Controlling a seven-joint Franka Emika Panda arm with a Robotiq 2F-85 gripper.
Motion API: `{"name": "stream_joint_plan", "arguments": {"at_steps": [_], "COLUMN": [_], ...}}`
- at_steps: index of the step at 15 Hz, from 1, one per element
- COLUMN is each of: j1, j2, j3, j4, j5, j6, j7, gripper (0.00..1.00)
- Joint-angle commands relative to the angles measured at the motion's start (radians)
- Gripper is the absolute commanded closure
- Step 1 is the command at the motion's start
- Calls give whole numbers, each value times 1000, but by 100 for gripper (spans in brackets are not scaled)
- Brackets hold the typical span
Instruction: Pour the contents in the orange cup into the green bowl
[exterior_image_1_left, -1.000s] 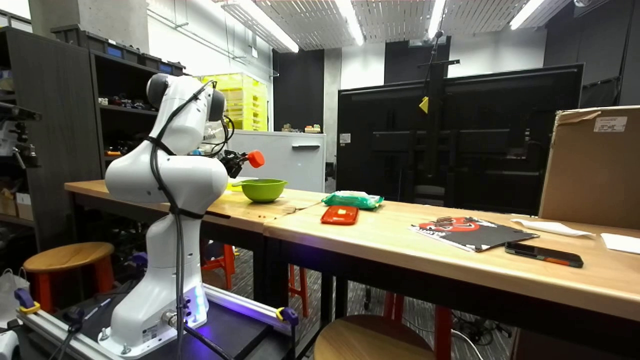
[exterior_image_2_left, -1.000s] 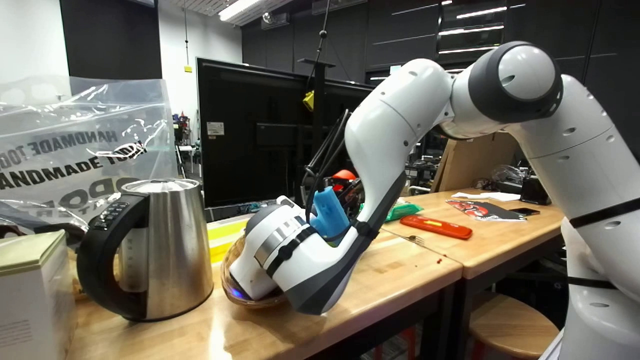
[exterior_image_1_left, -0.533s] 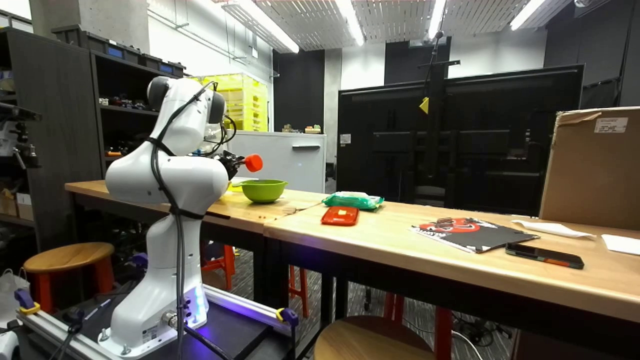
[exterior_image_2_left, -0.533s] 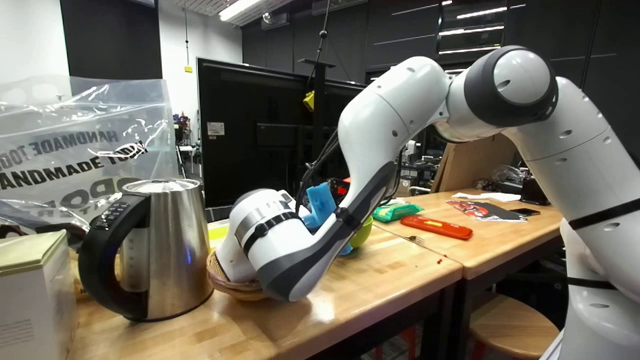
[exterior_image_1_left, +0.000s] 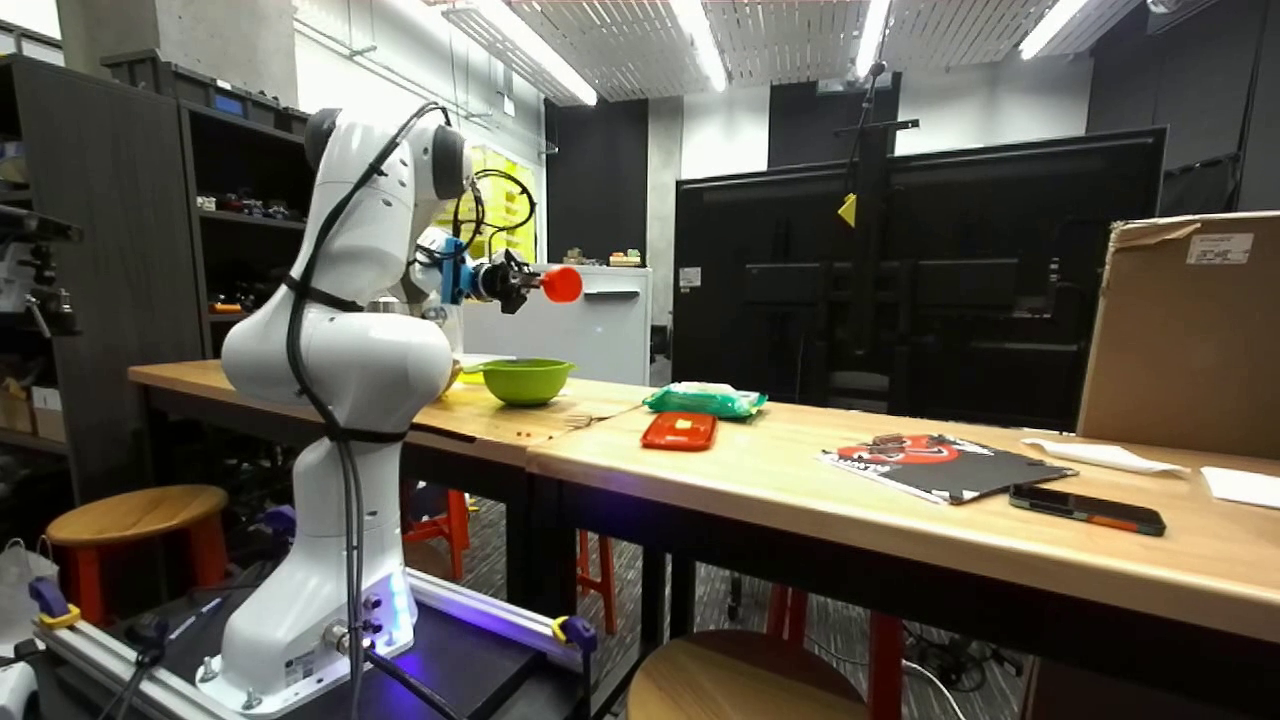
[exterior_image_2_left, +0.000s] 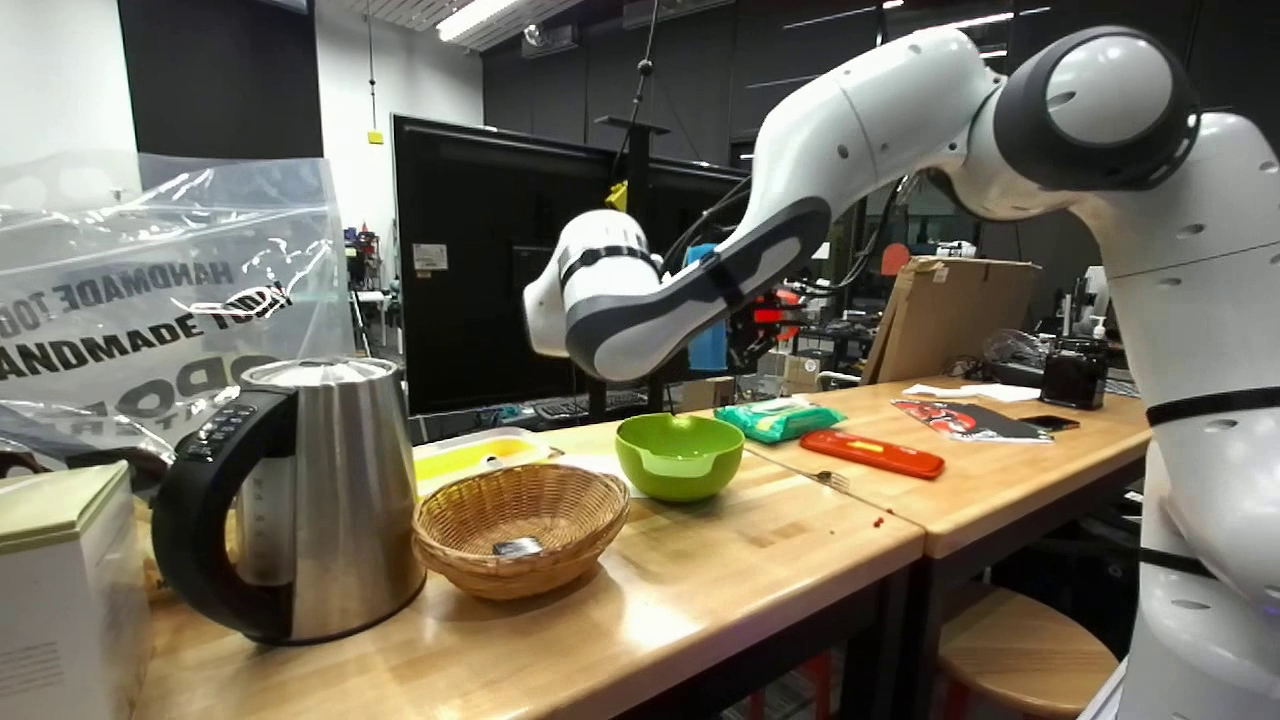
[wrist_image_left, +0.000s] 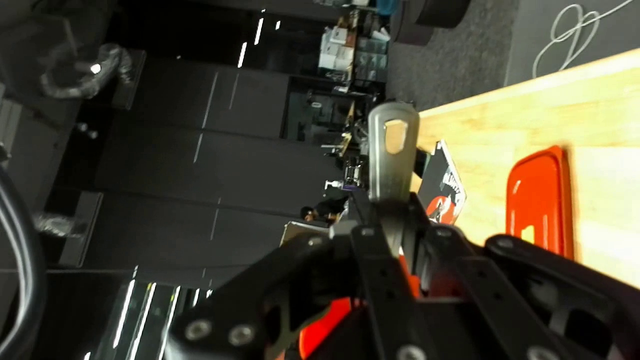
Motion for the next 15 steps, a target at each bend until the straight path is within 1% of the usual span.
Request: {"name": "stream_joint_plan", "arguments": {"at_steps": [1, 6, 10, 15], "j1": [-73, -151, -178, -194], "j2": [-145, -261, -320, -412], "j3": [-31, -90, -123, -145], "j4": [-36, -34, -51, -160], "j5": [95, 247, 405, 593], "j6": [138, 335, 496, 757], "j7": [-8, -30, -15, -27], "gripper": [96, 96, 96, 96]}}
